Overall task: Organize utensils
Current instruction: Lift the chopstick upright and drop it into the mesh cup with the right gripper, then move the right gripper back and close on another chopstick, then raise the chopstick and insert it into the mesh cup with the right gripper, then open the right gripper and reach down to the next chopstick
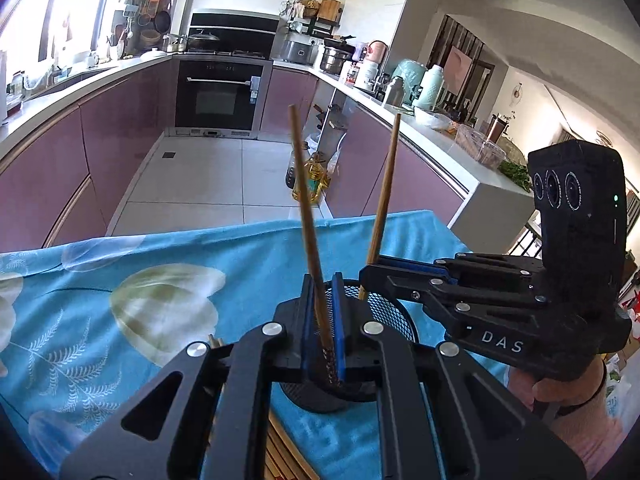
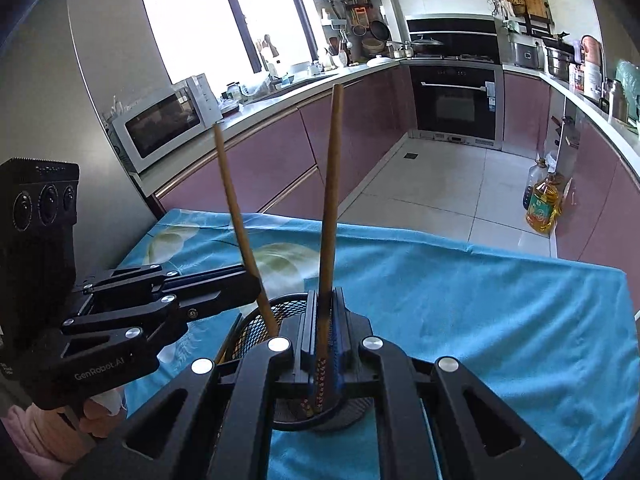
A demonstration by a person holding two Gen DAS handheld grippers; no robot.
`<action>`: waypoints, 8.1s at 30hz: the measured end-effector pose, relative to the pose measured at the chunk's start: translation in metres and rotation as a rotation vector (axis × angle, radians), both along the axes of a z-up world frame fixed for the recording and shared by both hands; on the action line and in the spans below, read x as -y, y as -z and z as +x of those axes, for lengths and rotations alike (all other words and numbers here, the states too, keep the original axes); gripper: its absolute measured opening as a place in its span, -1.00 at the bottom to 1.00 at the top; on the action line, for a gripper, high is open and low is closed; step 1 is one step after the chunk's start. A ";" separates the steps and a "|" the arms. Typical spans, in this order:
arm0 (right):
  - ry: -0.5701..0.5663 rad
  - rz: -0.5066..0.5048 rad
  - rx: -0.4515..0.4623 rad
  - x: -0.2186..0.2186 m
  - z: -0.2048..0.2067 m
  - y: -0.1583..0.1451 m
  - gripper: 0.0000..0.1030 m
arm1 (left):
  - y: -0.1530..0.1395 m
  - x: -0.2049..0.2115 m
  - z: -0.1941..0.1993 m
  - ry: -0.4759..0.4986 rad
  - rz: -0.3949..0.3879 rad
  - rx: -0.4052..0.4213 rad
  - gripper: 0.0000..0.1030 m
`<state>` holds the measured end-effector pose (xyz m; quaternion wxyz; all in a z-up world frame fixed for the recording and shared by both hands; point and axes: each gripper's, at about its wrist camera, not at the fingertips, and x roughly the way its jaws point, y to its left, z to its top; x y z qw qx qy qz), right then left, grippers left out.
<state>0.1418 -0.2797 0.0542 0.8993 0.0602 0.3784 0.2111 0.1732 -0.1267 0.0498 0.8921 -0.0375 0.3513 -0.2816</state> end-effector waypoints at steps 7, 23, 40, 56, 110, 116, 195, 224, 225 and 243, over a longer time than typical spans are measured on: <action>0.028 0.020 0.039 0.004 -0.007 -0.003 -0.60 | -0.001 -0.008 -0.016 -0.027 0.012 0.056 -0.58; -0.134 0.033 0.045 -0.038 -0.093 0.034 -0.10 | 0.042 -0.096 -0.094 -0.161 0.162 0.077 0.23; -0.060 -0.087 -0.098 -0.075 -0.083 0.090 -0.10 | 0.118 -0.102 -0.093 -0.149 0.234 -0.109 0.18; -0.037 -0.179 -0.106 -0.083 -0.079 0.093 -0.33 | 0.122 -0.102 -0.091 -0.132 0.262 -0.134 0.01; -0.098 -0.048 -0.081 -0.074 -0.075 0.078 -0.89 | 0.116 -0.096 -0.082 -0.094 0.160 -0.164 -0.85; -0.103 0.008 -0.009 -0.060 -0.087 0.052 -0.89 | 0.085 -0.098 -0.092 -0.057 0.110 -0.105 -0.85; -0.116 0.038 0.182 -0.024 -0.097 -0.023 0.00 | 0.004 -0.072 -0.088 -0.144 0.149 0.214 0.28; -0.107 -0.141 -0.082 -0.087 -0.094 0.087 -0.02 | 0.124 -0.081 -0.091 -0.146 0.329 -0.101 0.06; -0.106 -0.144 -0.082 -0.088 -0.093 0.087 -0.03 | 0.124 -0.082 -0.090 -0.147 0.329 -0.102 0.05; -0.083 -0.231 -0.091 -0.102 -0.071 0.089 -0.31 | 0.124 -0.085 -0.076 -0.153 0.310 -0.116 -0.22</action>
